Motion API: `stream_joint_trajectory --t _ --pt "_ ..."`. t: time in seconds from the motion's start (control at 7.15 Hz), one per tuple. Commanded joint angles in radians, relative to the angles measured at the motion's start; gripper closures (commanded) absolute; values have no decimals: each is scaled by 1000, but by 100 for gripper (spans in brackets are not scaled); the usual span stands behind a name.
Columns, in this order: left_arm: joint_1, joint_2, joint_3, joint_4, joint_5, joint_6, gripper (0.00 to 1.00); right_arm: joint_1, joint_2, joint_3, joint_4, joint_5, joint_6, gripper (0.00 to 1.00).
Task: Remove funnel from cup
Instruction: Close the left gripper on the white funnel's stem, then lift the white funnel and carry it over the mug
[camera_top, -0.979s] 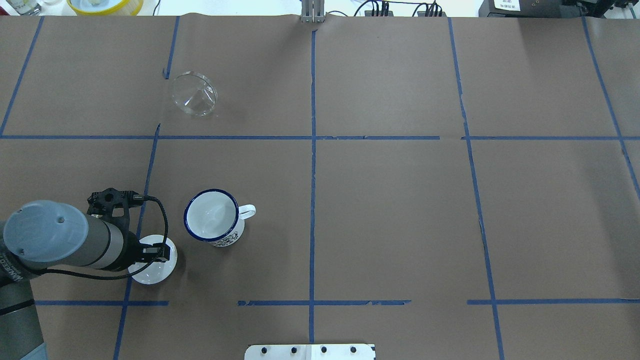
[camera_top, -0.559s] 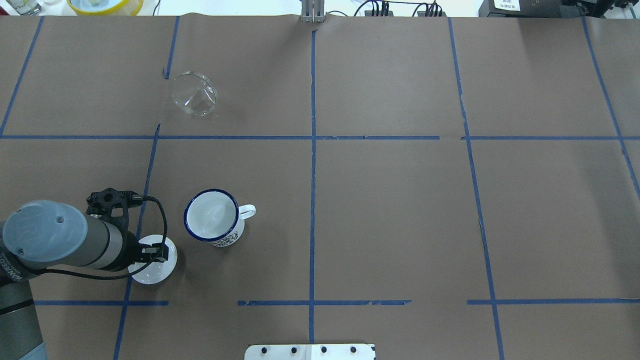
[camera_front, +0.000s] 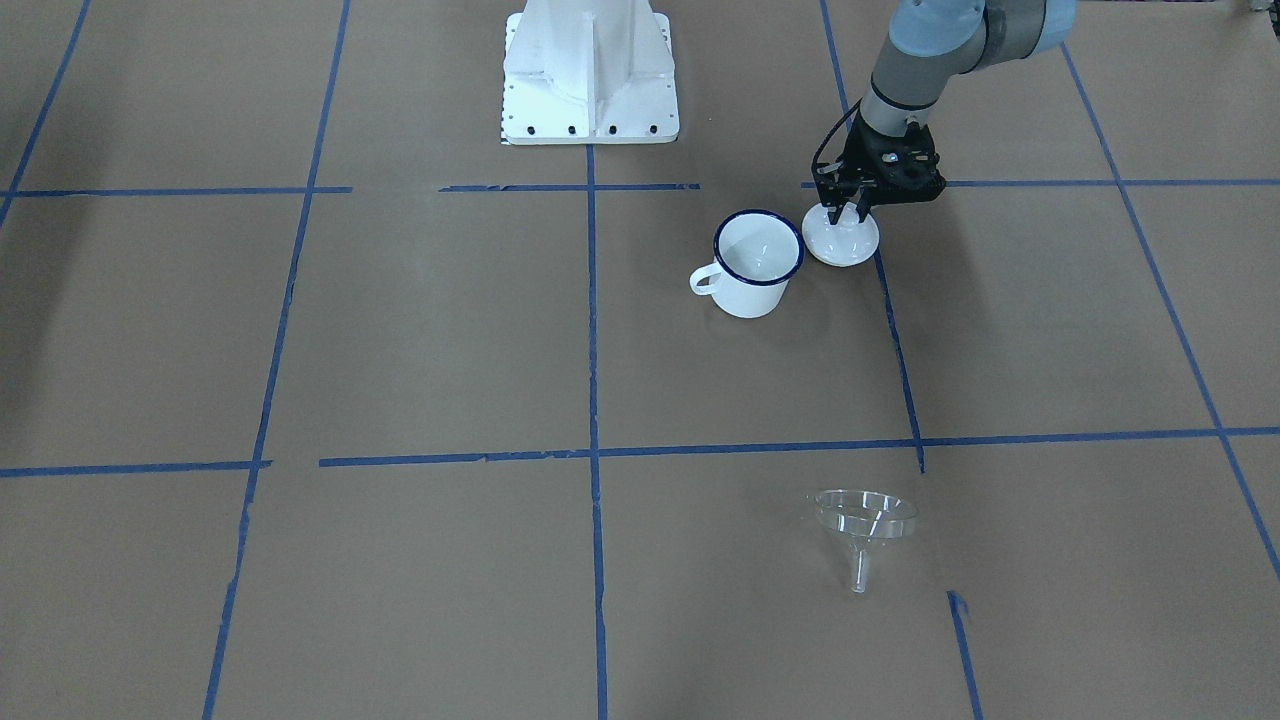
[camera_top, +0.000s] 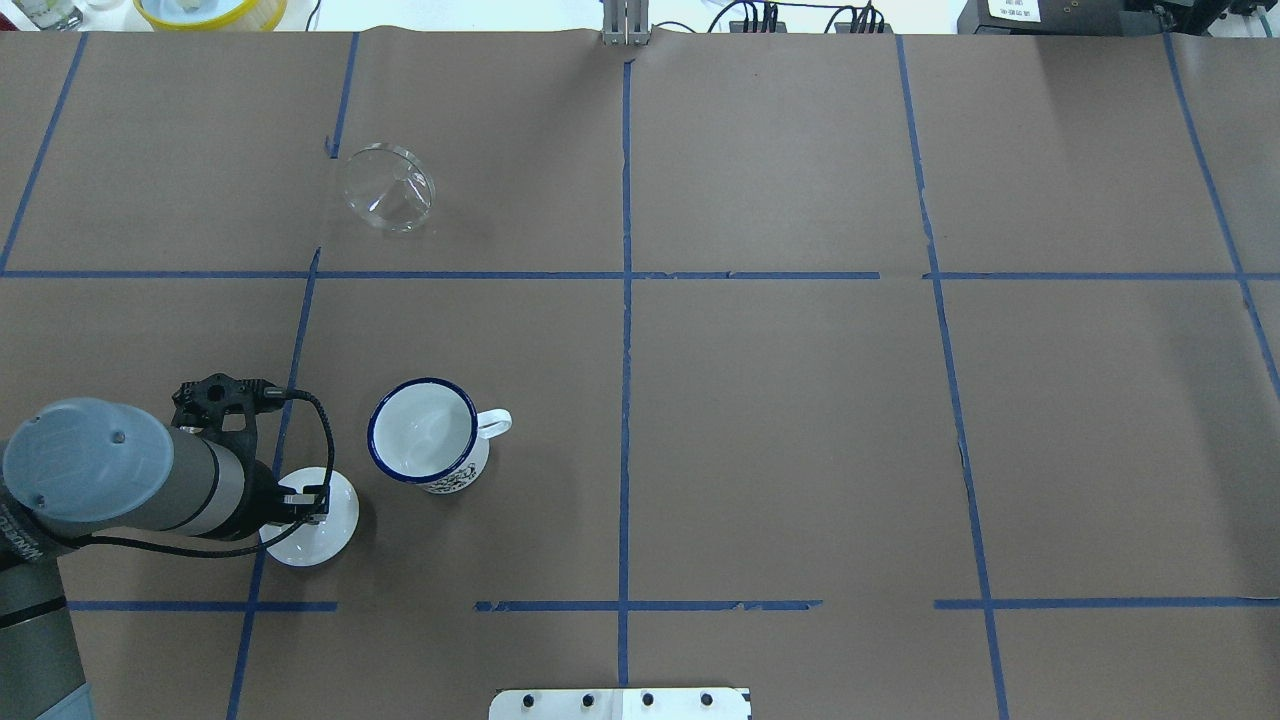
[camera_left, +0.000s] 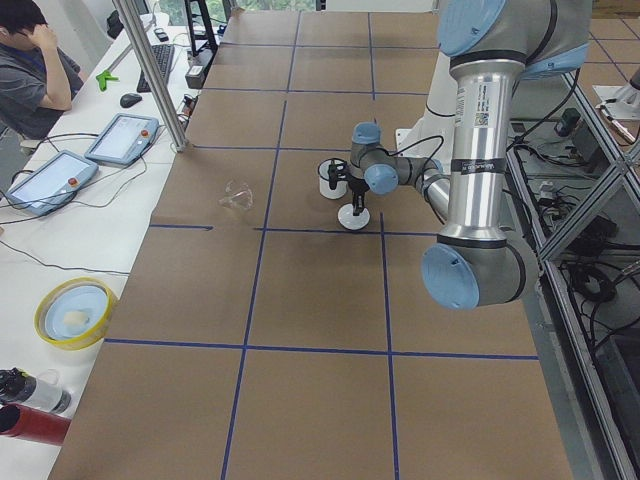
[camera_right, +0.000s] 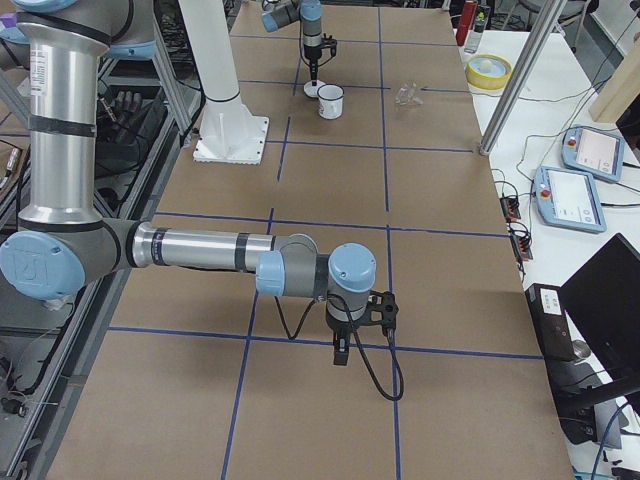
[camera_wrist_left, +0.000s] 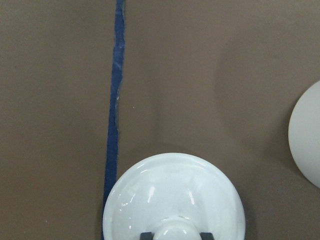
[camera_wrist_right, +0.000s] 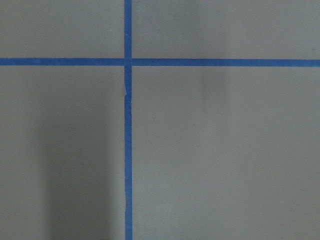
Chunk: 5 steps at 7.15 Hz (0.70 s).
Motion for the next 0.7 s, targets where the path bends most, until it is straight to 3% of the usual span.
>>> stream_joint_trajectory --t 0.0,0.28,0.56 --pt "-56 36 -100 9 -6 9 100 0 0 0 0 0 0 0" --pt "-104 105 -264 75 -12 12 100 0 0 0 0 0 0 0" --pt "-112 -41 -280 226 -13 -2 100 0 0 0 0 0 0 0"
